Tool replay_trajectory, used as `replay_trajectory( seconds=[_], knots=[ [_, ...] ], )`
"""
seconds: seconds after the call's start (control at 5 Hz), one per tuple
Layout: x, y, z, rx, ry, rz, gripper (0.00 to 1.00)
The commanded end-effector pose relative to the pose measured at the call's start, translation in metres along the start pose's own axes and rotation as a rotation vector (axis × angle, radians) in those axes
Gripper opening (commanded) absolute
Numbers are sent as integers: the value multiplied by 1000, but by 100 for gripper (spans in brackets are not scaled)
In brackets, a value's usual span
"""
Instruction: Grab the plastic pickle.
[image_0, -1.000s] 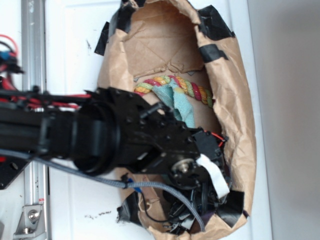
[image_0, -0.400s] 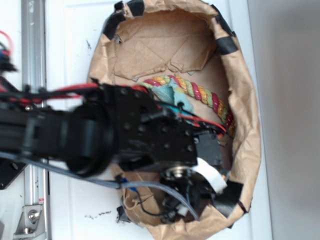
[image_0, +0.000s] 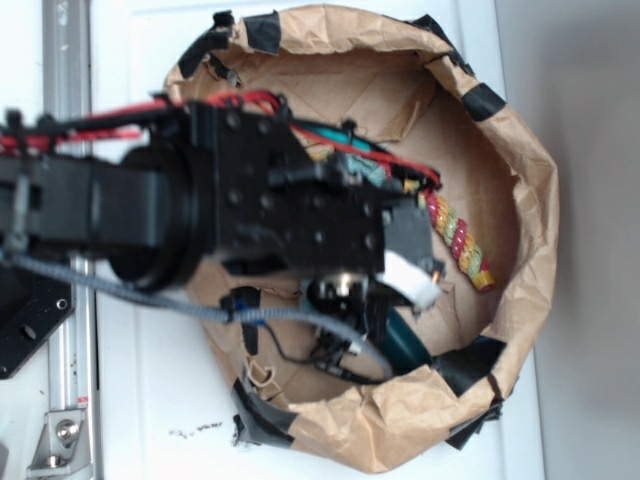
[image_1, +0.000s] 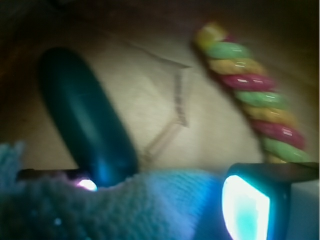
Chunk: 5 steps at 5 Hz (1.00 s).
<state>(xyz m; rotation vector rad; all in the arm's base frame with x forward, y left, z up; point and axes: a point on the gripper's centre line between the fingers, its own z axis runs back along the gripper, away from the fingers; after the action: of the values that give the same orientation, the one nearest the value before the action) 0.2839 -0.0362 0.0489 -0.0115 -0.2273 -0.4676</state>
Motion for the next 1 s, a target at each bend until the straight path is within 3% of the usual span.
replay_trajectory(
  seconds=[0.0, 0.4, 0.6, 0.8],
  knots=[
    [19, -3, 27, -13, -89, 23, 100],
    [36, -31, 41, -139, -170, 21, 100],
    [42, -41, 29, -177, -148, -124, 100],
    [41, -45, 10, -186, -81, -159, 100]
  ],
)
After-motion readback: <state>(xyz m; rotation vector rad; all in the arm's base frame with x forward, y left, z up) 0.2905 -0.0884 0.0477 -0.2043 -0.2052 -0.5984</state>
